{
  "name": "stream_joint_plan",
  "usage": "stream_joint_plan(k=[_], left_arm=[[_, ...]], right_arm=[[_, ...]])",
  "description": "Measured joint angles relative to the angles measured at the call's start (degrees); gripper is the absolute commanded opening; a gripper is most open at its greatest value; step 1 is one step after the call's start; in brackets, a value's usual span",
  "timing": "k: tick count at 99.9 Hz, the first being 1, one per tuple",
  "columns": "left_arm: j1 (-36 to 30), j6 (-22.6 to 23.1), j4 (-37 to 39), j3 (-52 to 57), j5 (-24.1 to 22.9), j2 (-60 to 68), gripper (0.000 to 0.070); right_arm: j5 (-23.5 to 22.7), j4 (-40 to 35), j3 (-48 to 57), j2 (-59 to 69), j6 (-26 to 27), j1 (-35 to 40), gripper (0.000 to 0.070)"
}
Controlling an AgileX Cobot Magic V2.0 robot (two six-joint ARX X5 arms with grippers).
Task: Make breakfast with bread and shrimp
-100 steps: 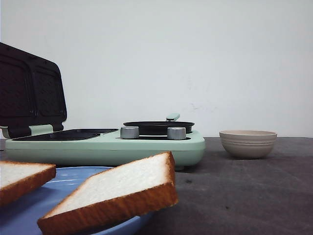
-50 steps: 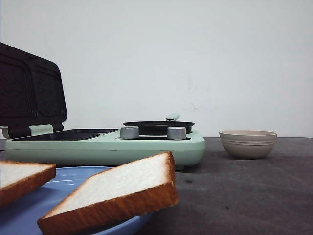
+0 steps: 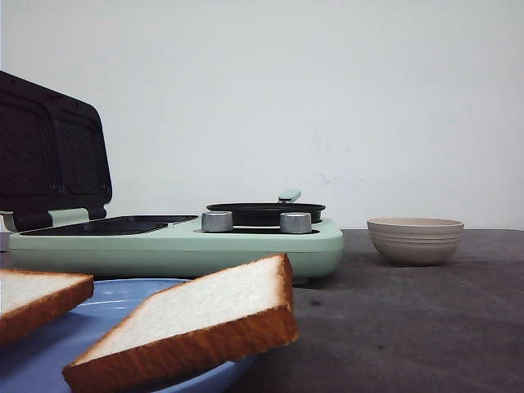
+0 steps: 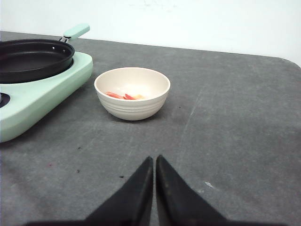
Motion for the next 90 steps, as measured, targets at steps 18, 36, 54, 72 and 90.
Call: stream_joint_plan(k=[18, 36, 54, 72, 90], left_arm=[[0.0, 0.0, 0.0, 0.0, 0.0, 0.0, 0.0], [0.0, 0.0, 0.0, 0.0, 0.0, 0.0, 0.0], [0.0, -1.25, 0.0, 0.0, 0.0, 0.0, 0.0], [0.0, -7.02, 0.02, 0.0, 0.0, 0.0, 0.0], [0.0, -15.82, 1.79, 0.11, 0.09, 0.0, 0.0004]], right_arm=[[0.0, 0.0, 0.0, 0.0, 0.04, 0.0, 0.0003], [-0.26, 0.0, 0.0, 0.0, 0.04, 0.0, 0.0003], [-0.57, 0.0, 0.0, 0.0, 4.33, 0.0, 0.0003], [-0.63, 0.0, 0.0, 0.0, 11.87, 0.0, 0.0003], [-0.68, -3.13, 2.82, 0.04, 17.18, 0.0, 0.0003]])
